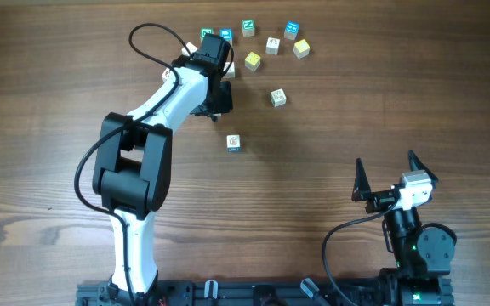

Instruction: Form a tower

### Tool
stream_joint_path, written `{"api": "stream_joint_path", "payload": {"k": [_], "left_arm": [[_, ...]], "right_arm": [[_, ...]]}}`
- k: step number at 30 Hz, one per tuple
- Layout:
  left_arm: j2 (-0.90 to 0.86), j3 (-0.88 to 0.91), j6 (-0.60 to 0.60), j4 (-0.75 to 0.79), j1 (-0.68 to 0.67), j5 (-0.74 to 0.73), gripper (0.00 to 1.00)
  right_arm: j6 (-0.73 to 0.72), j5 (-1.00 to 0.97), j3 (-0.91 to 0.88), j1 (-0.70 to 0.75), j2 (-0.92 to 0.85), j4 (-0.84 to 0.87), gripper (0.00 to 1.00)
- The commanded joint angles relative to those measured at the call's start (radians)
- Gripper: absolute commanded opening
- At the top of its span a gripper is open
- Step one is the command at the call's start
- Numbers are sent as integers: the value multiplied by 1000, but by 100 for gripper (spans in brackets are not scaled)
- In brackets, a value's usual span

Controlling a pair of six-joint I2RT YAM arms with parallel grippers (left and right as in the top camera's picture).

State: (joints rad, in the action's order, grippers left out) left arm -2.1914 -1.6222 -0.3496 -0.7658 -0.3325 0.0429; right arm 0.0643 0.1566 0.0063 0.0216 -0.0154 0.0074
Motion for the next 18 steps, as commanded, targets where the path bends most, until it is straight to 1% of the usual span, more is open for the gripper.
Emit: {"api": "stream_joint_path", "payload": {"k": [1,5,10,14,15,18], "left_arm": [[39,5,6,-8,4,-8,38],[40,5,6,-8,4,3,39],[58,5,6,-8,4,4,31],[97,5,6,-10,4,4,28],[120,5,6,-25,4,3,28],[188,5,5,-100,4,3,23]], "right_arm": [[-14,12,-1,4,8,5,100],[-14,12,-1,4,8,5,100],[-14,12,-1,4,8,5,100],[-14,12,-1,4,8,5,100],[-14,12,-1,4,8,5,100],[-14,12,-1,4,8,5,100]]}}
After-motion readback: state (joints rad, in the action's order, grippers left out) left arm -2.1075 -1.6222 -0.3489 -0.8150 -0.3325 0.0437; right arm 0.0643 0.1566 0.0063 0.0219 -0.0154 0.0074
